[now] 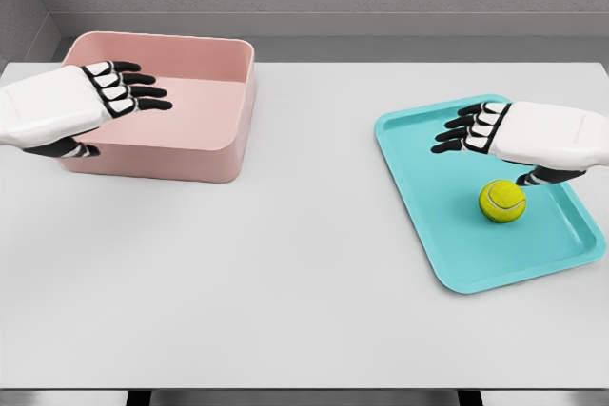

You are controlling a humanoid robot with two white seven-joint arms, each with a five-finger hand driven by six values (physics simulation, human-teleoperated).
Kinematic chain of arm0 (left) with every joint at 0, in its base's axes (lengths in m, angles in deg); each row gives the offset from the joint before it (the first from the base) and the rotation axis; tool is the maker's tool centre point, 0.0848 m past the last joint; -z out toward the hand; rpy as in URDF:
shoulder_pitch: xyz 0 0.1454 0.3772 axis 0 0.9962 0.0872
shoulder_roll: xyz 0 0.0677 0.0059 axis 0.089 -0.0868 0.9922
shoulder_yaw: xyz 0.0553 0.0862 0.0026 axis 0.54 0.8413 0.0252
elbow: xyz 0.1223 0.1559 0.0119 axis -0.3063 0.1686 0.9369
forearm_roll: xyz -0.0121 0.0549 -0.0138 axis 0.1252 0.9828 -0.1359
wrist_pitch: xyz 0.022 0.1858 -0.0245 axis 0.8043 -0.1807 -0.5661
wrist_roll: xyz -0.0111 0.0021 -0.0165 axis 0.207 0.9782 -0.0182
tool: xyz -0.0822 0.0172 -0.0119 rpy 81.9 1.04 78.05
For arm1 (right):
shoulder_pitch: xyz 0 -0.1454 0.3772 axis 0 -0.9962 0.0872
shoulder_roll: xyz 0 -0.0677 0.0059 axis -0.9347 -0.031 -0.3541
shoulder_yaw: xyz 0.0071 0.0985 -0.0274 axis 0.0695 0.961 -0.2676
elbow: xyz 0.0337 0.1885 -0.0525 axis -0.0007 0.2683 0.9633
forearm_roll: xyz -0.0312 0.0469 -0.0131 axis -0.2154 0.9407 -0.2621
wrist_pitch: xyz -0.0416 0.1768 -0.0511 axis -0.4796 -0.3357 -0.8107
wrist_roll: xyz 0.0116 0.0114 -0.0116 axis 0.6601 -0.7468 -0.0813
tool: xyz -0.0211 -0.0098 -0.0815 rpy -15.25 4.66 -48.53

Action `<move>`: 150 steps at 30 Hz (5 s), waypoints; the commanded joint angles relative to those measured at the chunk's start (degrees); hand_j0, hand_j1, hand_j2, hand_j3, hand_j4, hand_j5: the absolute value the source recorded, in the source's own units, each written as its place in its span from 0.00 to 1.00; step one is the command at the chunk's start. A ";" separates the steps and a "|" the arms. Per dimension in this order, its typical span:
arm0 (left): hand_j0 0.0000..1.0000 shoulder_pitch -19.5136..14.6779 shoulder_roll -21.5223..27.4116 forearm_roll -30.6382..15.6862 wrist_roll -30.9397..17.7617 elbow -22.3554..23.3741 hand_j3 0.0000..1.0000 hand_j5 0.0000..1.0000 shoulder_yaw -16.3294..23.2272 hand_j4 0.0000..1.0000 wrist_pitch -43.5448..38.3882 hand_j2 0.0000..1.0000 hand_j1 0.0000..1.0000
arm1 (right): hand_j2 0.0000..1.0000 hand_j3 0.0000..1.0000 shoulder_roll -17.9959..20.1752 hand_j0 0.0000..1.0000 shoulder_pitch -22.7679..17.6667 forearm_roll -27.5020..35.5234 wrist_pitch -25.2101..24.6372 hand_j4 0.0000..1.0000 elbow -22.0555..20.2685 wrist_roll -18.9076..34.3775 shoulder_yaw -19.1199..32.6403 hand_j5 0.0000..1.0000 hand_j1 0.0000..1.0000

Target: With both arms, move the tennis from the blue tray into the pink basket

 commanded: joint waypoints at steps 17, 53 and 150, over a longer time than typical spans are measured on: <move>1.00 0.88 0.34 0.28 -0.30 -0.15 1.00 1.00 0.09 1.00 -0.04 1.00 1.00 | 1.00 1.00 -4.25 1.00 -0.97 -0.07 -0.12 1.00 11.00 3.97 -4.79 1.00 1.00; 1.00 1.23 0.52 0.19 -0.30 -0.50 1.00 1.00 0.35 1.00 -0.04 1.00 1.00 | 0.82 0.82 -10.23 0.82 -1.14 -2.26 -0.12 0.82 21.73 6.43 -6.55 0.82 0.82; 1.00 2.64 1.75 0.01 -0.30 -2.43 1.00 1.00 0.27 1.00 -0.04 1.00 1.00 | 0.71 0.71 -39.50 0.71 4.66 -15.62 -0.12 0.71 14.61 9.79 -11.47 0.71 0.71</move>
